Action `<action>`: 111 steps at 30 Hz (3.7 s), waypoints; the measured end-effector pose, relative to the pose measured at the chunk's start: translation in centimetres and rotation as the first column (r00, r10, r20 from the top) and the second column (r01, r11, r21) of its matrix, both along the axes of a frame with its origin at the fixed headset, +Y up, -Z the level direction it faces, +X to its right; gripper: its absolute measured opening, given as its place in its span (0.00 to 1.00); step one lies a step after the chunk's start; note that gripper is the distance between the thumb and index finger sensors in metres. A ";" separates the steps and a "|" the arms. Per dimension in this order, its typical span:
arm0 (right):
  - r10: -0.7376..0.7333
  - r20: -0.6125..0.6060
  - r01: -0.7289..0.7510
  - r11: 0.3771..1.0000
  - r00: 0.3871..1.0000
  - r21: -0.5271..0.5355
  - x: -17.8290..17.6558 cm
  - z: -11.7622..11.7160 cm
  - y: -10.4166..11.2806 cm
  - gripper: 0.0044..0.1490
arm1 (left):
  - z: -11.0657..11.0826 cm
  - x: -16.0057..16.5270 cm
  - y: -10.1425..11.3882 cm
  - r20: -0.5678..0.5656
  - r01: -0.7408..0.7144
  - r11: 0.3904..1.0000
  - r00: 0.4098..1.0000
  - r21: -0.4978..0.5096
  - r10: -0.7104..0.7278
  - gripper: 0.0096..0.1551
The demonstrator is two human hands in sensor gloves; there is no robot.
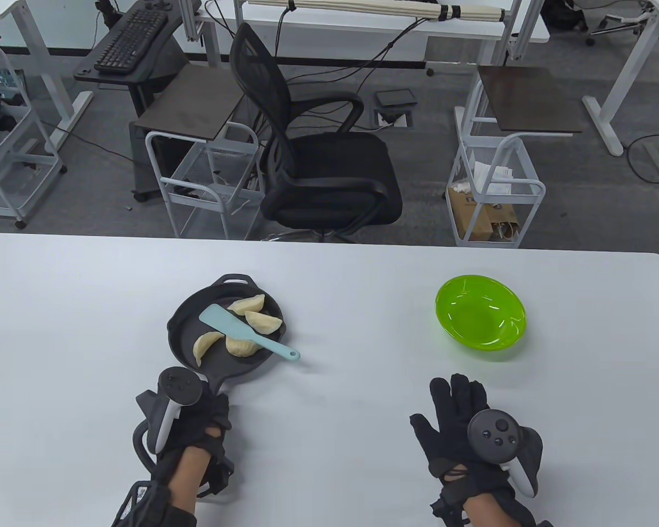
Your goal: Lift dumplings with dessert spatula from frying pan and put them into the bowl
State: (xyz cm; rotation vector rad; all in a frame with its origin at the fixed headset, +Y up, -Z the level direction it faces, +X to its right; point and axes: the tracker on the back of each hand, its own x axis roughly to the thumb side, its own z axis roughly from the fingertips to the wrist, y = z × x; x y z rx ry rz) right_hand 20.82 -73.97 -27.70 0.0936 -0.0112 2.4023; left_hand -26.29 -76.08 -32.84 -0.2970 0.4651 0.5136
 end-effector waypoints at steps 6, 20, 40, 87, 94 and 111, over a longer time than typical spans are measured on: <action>-0.010 -0.002 0.010 1.000 1.000 -0.014 0.0 0.0 -0.1 0.48 | 0.3 -0.1 -0.2 -0.022 -0.056 0.997 0.998 -0.050 0.055 0.32; -0.008 -0.012 0.008 0.999 1.000 -0.034 -0.2 -0.2 -0.3 0.48 | 0.5 0.5 -0.4 -0.018 -0.081 0.996 0.997 -0.023 0.080 0.29; -0.020 -0.016 0.019 0.999 1.000 -0.051 -0.3 -0.3 -0.6 0.48 | 2.3 3.5 2.0 0.094 -0.116 0.993 0.989 0.004 0.115 0.29; -0.182 -0.046 0.165 0.954 0.982 -0.248 -2.0 -2.3 -4.2 0.43 | 5.3 15.1 -1.4 0.593 0.037 0.954 0.790 -0.297 0.154 0.36; -0.081 -0.095 0.057 0.971 0.992 -0.231 -3.0 -2.5 -4.1 0.44 | 5.2 15.0 -1.7 0.598 0.038 0.947 0.783 -0.320 0.171 0.37; 0.281 -0.013 -0.276 0.949 0.960 0.156 -2.2 -0.7 2.2 0.32 | 5.2 14.9 -1.5 0.596 0.045 0.950 0.788 -0.310 0.158 0.41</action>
